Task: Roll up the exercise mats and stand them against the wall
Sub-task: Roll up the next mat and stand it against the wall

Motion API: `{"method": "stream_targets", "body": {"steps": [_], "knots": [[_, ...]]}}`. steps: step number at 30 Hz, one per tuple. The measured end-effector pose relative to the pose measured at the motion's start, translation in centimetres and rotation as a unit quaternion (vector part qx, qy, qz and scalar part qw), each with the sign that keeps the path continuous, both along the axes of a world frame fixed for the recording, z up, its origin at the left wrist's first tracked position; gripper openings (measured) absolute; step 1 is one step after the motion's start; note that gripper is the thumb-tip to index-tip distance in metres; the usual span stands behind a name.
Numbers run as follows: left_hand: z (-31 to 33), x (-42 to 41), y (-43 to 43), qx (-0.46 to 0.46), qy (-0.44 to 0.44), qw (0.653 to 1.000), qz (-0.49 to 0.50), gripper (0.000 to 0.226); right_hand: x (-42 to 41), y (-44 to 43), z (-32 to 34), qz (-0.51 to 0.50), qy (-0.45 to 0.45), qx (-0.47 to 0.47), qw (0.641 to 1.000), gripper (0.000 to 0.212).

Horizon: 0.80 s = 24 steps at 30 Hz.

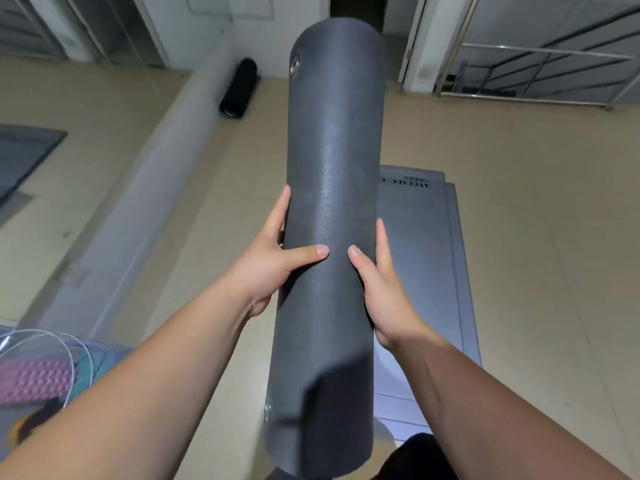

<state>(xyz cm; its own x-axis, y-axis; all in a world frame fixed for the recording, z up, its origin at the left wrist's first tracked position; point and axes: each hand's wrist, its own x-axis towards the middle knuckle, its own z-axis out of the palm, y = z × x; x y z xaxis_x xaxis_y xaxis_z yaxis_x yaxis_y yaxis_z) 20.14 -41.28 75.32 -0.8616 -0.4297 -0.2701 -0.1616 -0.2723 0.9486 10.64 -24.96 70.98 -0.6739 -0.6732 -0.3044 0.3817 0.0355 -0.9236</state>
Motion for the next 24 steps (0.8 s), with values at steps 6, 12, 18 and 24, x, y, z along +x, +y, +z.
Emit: {"method": "stream_targets", "body": {"steps": [6, 12, 18, 24], "knots": [[4.5, 1.4, -7.5, -0.038, 0.04, 0.998, -0.015, 0.103, 1.1, -8.1, 4.9, 0.001, 0.019, -0.031, 0.999, 0.074], [4.4, -2.5, -16.7, -0.039, 0.049, 0.998, 0.005, 0.103, -3.5, -17.5, 5.2, 0.024, 0.039, -0.051, 0.998, 0.084], [5.1, -10.7, -30.7, -0.061, 0.031, 0.997, 0.026, 0.102, -12.2, -32.0, 4.9, 0.055, 0.039, -0.051, 0.996, 0.084], [7.8, -20.7, -44.6, -0.064, 0.035, 0.996, 0.044, 0.1, -22.6, -46.2, 7.9, 0.053, 0.051, -0.06, 0.995, 0.079]]}}
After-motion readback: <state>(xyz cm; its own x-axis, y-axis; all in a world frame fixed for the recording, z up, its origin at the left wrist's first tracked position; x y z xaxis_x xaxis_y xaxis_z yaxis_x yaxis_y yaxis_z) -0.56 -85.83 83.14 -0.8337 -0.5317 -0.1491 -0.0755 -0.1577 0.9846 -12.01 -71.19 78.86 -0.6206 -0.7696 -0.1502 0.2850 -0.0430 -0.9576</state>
